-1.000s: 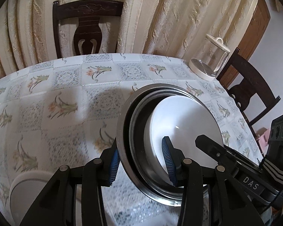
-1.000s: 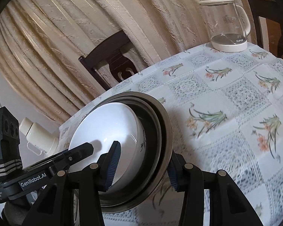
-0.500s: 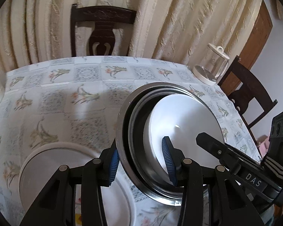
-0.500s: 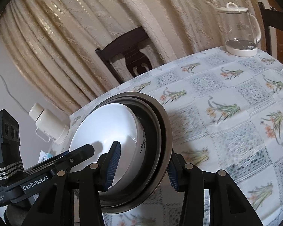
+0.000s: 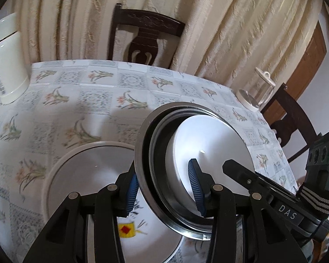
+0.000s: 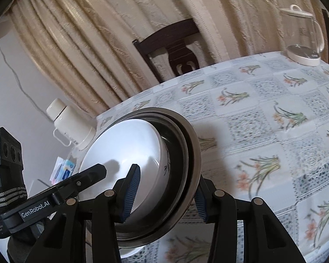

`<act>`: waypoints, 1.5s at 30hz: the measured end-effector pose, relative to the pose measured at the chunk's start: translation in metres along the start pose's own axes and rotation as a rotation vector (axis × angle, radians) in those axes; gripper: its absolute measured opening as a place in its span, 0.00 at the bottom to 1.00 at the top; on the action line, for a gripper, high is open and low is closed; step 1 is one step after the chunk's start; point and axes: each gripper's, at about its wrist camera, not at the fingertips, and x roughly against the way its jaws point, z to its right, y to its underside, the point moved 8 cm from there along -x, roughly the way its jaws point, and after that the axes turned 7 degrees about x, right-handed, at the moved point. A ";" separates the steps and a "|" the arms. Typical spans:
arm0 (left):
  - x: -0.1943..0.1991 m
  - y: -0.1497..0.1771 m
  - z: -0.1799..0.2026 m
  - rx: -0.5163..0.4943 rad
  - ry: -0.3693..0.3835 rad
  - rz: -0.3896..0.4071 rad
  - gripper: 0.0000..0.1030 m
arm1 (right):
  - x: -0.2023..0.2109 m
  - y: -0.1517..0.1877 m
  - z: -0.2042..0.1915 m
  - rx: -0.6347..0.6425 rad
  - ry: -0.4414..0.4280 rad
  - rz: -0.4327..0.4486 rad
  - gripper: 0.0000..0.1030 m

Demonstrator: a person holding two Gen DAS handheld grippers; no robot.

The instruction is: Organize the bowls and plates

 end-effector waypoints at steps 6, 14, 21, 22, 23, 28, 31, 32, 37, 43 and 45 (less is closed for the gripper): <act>0.017 0.006 -0.025 0.036 -0.015 0.013 0.42 | -0.007 0.008 -0.024 0.026 -0.039 -0.035 0.47; 0.034 0.019 -0.059 0.096 -0.037 0.019 0.42 | -0.014 0.018 -0.055 0.085 -0.068 -0.065 0.47; 0.041 0.029 -0.082 0.140 -0.043 0.020 0.42 | -0.028 0.032 -0.068 0.105 -0.078 -0.105 0.47; 0.041 0.030 -0.083 0.143 -0.044 0.019 0.42 | -0.030 0.034 -0.069 0.105 -0.078 -0.110 0.47; 0.040 0.032 -0.086 0.145 -0.045 0.016 0.42 | -0.031 0.034 -0.069 0.106 -0.076 -0.112 0.47; 0.036 0.038 -0.091 0.160 -0.045 0.005 0.42 | -0.036 0.038 -0.069 0.107 -0.068 -0.121 0.47; 0.033 0.041 -0.095 0.168 -0.046 -0.003 0.42 | -0.039 0.040 -0.070 0.110 -0.063 -0.129 0.47; 0.032 0.042 -0.096 0.170 -0.047 -0.005 0.42 | -0.040 0.041 -0.070 0.110 -0.063 -0.131 0.47; 0.028 0.045 -0.099 0.177 -0.057 -0.009 0.42 | -0.046 0.045 -0.069 0.109 -0.066 -0.143 0.47; 0.025 0.047 -0.102 0.173 -0.064 -0.010 0.42 | -0.048 0.046 -0.069 0.117 -0.065 -0.137 0.47; 0.024 0.047 -0.101 0.168 -0.068 -0.006 0.42 | -0.048 0.046 -0.069 0.119 -0.067 -0.137 0.47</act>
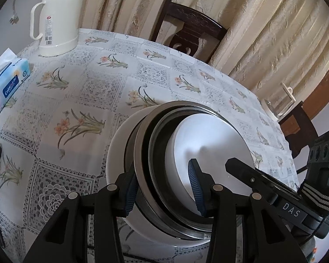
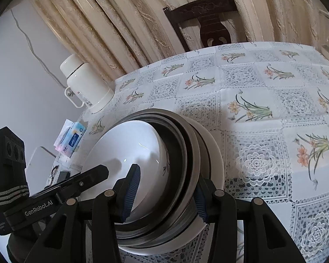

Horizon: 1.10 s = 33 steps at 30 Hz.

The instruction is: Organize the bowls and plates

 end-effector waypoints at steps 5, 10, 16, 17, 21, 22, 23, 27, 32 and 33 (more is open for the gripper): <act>-0.001 0.000 0.001 -0.012 -0.004 0.013 0.42 | 0.000 0.001 -0.001 0.010 0.003 0.006 0.47; 0.000 0.001 0.001 -0.021 -0.012 0.049 0.43 | 0.001 0.002 -0.002 0.018 0.007 0.024 0.47; 0.001 0.004 0.002 -0.023 -0.024 0.083 0.44 | 0.001 0.002 -0.001 0.020 0.004 0.039 0.47; 0.001 0.004 0.002 -0.022 -0.023 0.085 0.44 | 0.002 0.002 -0.001 0.020 0.004 0.042 0.47; 0.002 0.005 0.002 -0.022 -0.024 0.093 0.45 | 0.002 0.003 -0.001 0.033 0.017 0.057 0.47; 0.002 0.006 0.003 -0.024 -0.025 0.096 0.45 | 0.002 0.003 -0.002 0.036 0.020 0.060 0.47; 0.002 0.006 0.003 -0.025 -0.027 0.097 0.46 | 0.003 0.003 -0.001 0.039 0.024 0.063 0.48; 0.003 0.008 0.005 -0.029 -0.028 0.102 0.47 | 0.004 0.003 0.000 0.041 0.026 0.071 0.48; 0.002 0.007 0.005 -0.031 -0.034 0.104 0.47 | 0.004 0.003 0.000 0.049 0.029 0.079 0.49; 0.002 0.007 0.005 -0.030 -0.035 0.105 0.47 | 0.003 0.003 -0.001 0.050 0.030 0.081 0.49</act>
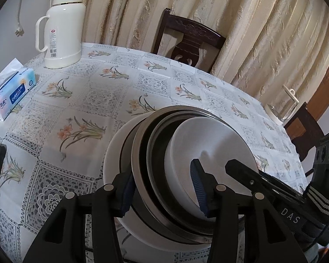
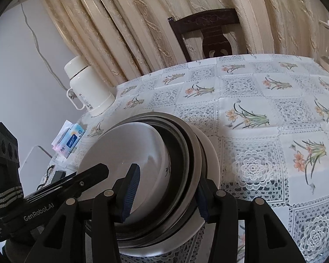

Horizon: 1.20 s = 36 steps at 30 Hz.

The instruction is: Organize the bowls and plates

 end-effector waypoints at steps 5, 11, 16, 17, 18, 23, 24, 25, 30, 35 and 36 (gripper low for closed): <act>0.000 -0.001 0.000 -0.001 -0.002 0.001 0.47 | 0.000 0.000 0.000 0.001 0.000 0.002 0.50; -0.001 -0.001 0.000 0.000 -0.002 0.002 0.47 | 0.001 -0.001 -0.001 -0.005 -0.007 0.007 0.50; 0.002 -0.002 0.002 -0.016 -0.010 0.019 0.57 | 0.005 -0.002 0.000 -0.019 -0.019 0.024 0.53; 0.003 -0.002 0.002 -0.025 -0.020 0.027 0.57 | 0.006 -0.002 0.001 -0.020 -0.019 0.029 0.54; 0.004 -0.002 0.002 -0.031 -0.025 0.032 0.57 | 0.009 -0.003 0.001 -0.020 -0.017 0.043 0.56; 0.013 0.000 0.002 -0.028 -0.036 0.062 0.60 | 0.026 -0.011 0.004 -0.005 0.002 0.111 0.65; 0.016 0.000 0.002 -0.030 -0.041 0.073 0.60 | 0.030 -0.013 0.003 0.005 0.011 0.122 0.66; 0.018 0.000 0.002 -0.032 -0.047 0.082 0.60 | 0.033 -0.014 0.002 0.018 0.021 0.131 0.67; 0.029 0.004 0.005 -0.055 -0.066 0.109 0.63 | 0.039 -0.011 -0.002 0.048 0.038 0.136 0.68; 0.036 0.015 0.006 -0.056 -0.074 0.115 0.64 | 0.042 -0.001 -0.001 0.056 0.045 0.130 0.69; 0.037 0.018 0.007 -0.057 -0.079 0.118 0.64 | 0.043 0.001 0.000 0.057 0.047 0.129 0.70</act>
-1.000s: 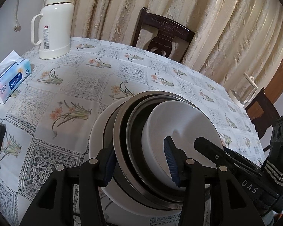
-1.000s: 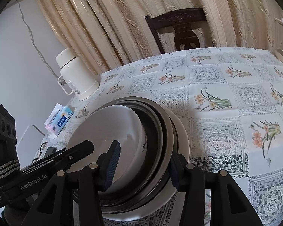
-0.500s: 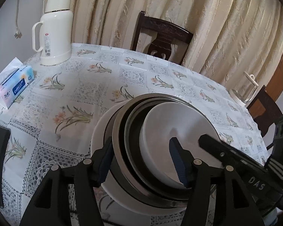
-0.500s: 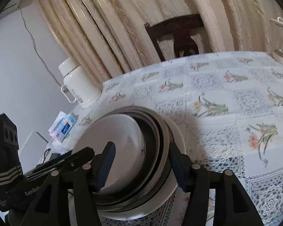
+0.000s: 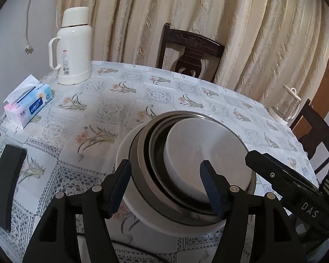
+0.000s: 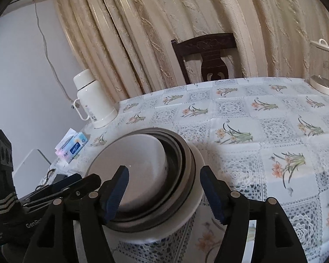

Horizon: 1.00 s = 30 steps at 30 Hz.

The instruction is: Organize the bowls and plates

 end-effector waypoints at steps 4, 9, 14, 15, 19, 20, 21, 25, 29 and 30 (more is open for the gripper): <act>0.011 0.007 0.002 -0.014 -0.021 0.032 0.73 | 0.005 0.009 0.004 -0.004 0.008 -0.003 0.77; 0.028 0.015 0.005 -0.060 -0.066 0.079 0.81 | 0.017 0.017 0.005 0.025 0.035 0.014 0.87; 0.037 0.026 0.006 -0.080 -0.086 0.094 0.85 | 0.029 0.024 0.005 0.053 0.060 0.035 0.96; 0.039 0.029 0.005 -0.083 -0.094 0.096 0.85 | 0.030 0.026 0.005 0.062 0.068 0.037 0.98; 0.040 0.039 0.001 -0.075 -0.111 0.095 0.88 | 0.034 0.033 0.001 0.108 0.105 0.039 0.99; 0.040 0.041 0.000 -0.072 -0.115 0.094 0.89 | 0.034 0.036 0.001 0.119 0.114 0.035 0.99; 0.040 0.043 -0.002 -0.070 -0.122 0.094 0.89 | 0.034 0.037 0.001 0.123 0.117 0.033 0.99; 0.040 0.050 -0.009 -0.082 -0.166 0.103 0.90 | 0.035 0.044 0.002 0.122 0.120 0.025 1.00; 0.039 0.056 -0.015 -0.093 -0.190 0.105 0.91 | 0.036 0.046 0.004 0.153 0.163 0.026 1.00; 0.038 0.057 -0.016 -0.090 -0.193 0.100 0.91 | 0.036 0.048 0.003 0.167 0.179 0.021 1.00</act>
